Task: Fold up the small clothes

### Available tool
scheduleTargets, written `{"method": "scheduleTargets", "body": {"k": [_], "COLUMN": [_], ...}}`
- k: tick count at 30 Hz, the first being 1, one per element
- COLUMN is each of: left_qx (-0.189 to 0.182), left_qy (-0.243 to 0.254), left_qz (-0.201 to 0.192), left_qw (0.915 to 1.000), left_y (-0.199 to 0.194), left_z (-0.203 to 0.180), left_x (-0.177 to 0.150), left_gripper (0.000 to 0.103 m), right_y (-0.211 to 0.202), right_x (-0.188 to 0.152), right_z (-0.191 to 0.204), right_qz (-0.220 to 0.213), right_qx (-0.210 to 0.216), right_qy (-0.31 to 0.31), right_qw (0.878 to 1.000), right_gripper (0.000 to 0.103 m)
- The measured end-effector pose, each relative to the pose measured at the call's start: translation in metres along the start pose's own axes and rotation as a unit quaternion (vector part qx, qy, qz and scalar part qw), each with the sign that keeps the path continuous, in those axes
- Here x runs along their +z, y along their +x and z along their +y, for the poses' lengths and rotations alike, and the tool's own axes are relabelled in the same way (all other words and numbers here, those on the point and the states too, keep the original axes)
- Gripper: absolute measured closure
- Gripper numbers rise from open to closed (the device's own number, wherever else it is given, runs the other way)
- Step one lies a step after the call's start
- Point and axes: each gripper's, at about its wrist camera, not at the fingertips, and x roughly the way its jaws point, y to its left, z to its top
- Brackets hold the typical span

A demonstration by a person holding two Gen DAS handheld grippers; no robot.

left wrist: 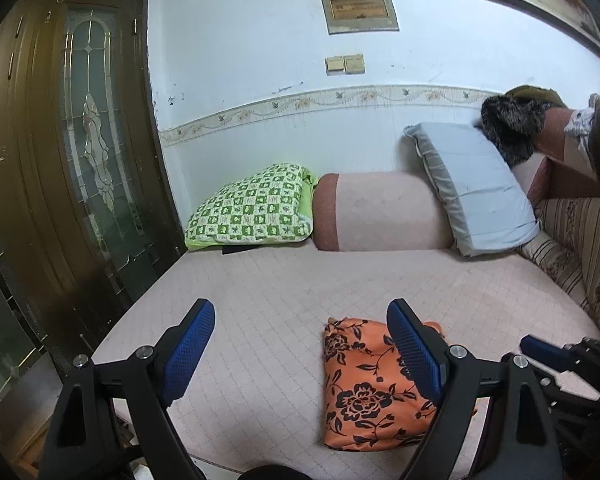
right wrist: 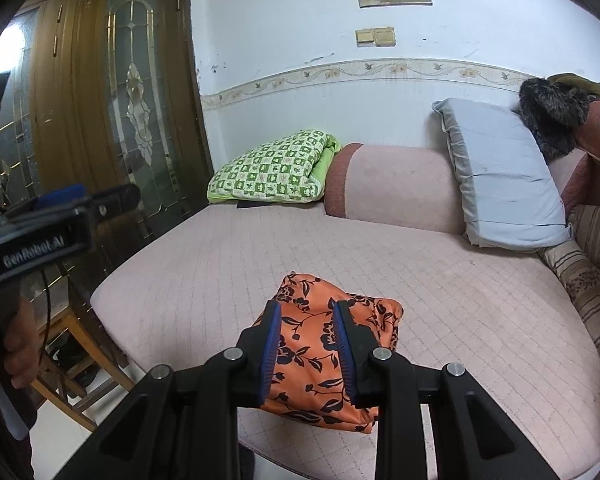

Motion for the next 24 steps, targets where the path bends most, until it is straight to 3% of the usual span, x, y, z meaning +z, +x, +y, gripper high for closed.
{"method": "scheduleTargets", "body": {"k": [11,17,24], "left_qx": [-0.009,-0.014,-0.013], "left_qy": [0.003,0.012,-0.012], "left_qz": [-0.001,0.009,0.028], "left_qw": [1.0000,0.9998,0.9995], "left_y": [0.006,0.010,0.026], "left_z": [-0.014,-0.020,-0.016], "left_x": [0.023,0.024,0.028], "left_gripper": [0.015,0.015,0.015], "right_y": [0.009,0.019,0.033], "right_x": [0.010,0.019,0.020], "right_z": [0.003,-0.003,-0.004], "right_qz": [-0.001,-0.003,0.001], "right_qx": [-0.007,0.008,0.006], "right_qy": [-0.016,0.012,-0.002], "right_qw": [1.000,1.000,1.000], "right_gripper": [0.073,0.073,0.073]}}
